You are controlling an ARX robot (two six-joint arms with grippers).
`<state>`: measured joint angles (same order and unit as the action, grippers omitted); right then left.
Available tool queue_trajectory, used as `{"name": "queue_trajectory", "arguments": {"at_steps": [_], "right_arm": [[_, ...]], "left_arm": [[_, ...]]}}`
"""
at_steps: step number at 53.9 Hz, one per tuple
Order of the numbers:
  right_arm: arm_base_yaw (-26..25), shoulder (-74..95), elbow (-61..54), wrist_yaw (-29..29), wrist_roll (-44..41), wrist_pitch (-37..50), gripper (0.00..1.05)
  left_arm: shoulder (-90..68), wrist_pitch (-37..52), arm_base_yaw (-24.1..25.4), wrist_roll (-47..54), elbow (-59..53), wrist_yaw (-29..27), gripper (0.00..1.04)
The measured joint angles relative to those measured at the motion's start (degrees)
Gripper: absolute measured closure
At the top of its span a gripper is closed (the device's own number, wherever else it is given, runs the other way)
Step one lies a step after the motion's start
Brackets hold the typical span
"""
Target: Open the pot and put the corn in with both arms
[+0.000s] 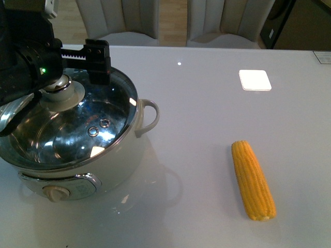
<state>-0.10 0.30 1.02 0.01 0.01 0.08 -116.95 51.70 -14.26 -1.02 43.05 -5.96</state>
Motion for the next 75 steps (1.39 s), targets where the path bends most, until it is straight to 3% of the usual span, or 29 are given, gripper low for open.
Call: {"name": "queue_trajectory", "arguments": {"at_steps": [33,75], "right_arm": [[0.00,0.00,0.00,0.00,0.00,0.00,0.09],[0.00,0.00,0.00,0.00,0.00,0.00,0.09]], "left_arm": [[-1.95,2.95,-0.11,-4.46,-2.27,-7.41,0.07],[-0.70,5.01,-1.60,-6.58,-7.54,-7.48,0.07]]}}
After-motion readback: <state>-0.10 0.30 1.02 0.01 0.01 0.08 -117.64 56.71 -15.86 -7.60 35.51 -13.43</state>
